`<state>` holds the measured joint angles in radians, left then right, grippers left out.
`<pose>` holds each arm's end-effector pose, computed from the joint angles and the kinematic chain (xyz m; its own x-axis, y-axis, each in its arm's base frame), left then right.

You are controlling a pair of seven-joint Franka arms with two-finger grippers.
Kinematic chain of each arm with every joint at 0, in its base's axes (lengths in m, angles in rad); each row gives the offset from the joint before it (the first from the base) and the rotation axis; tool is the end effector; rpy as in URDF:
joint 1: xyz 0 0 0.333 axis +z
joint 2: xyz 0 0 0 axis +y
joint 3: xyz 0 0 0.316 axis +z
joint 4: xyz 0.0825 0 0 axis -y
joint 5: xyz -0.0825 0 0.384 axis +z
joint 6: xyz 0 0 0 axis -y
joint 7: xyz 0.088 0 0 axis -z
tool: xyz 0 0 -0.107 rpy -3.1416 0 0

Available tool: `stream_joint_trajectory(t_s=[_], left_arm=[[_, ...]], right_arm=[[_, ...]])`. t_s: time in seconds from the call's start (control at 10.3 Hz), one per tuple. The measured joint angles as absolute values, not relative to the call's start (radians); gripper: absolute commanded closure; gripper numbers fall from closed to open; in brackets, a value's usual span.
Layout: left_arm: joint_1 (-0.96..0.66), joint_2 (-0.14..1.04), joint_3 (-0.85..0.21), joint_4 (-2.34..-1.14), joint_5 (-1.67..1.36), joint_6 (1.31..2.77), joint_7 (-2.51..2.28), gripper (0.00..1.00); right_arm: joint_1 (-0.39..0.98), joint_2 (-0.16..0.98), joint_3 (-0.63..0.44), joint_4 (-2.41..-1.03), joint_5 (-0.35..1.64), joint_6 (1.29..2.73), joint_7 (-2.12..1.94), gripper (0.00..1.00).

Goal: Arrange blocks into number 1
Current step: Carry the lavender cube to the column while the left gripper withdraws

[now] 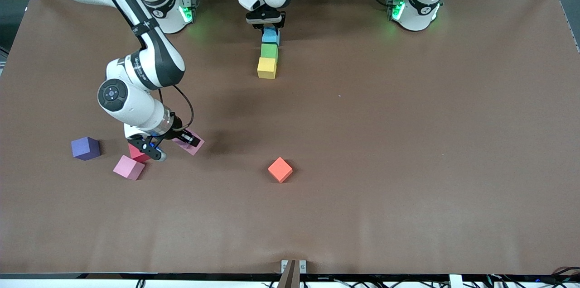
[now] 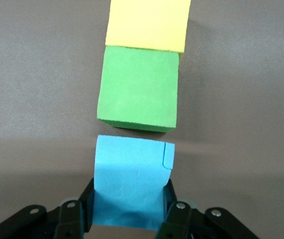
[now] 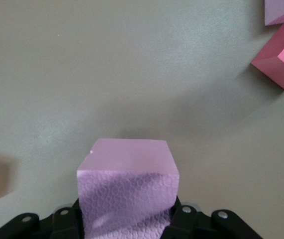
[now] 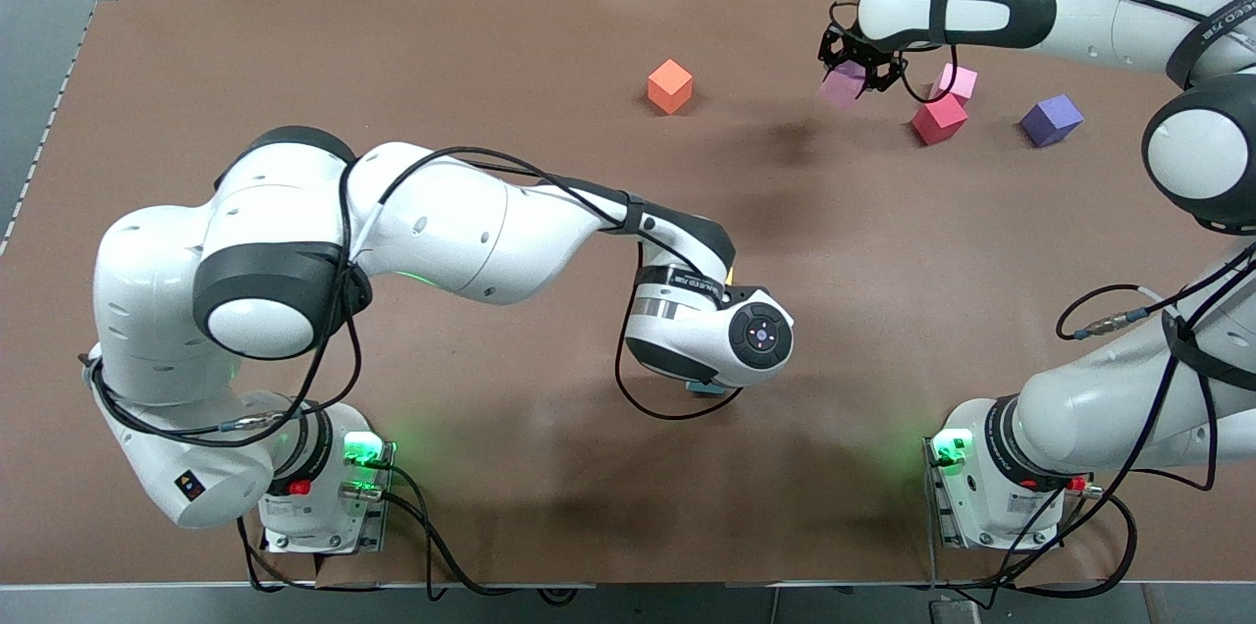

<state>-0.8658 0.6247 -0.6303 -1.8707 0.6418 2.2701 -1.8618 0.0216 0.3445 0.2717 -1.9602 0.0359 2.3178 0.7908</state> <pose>0.0836 -0.6231 0.2252 0.9928 0.0040 0.1195 0.0083 -0.9993 -0.0356 0.5901 0.1715 0.3082 0.8585 -0.5083 -0.0679 -0.5128 -0.8529 -0.0983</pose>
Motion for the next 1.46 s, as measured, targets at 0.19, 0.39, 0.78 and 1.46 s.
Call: stream_joint_trajectory(t_s=[0.19, 0.39, 0.78, 1.46], left_arm=[[-0.862, 0.625, -0.63, -1.87, 0.65, 2.27, -1.862, 1.0], [-0.855, 0.625, -0.629, -1.87, 0.667, 2.271, -1.862, 0.74], [-0.838, 0.625, -0.629, -1.869, 0.672, 2.272, -1.862, 0.0], [-0.808, 0.499, -0.634, -1.854, 0.638, 2.21, -1.864, 0.0]], right_arm=[[0.022, 0.345, 0.272, -1.96, 0.034, 2.318, 0.789, 1.0], [0.022, 0.345, 0.274, -1.96, 0.033, 2.318, 0.789, 1.0], [0.033, 0.345, 0.278, -1.959, 0.033, 2.318, 0.788, 1.0], [0.063, 0.345, 0.306, -1.959, 0.033, 2.346, 0.787, 1.0]])
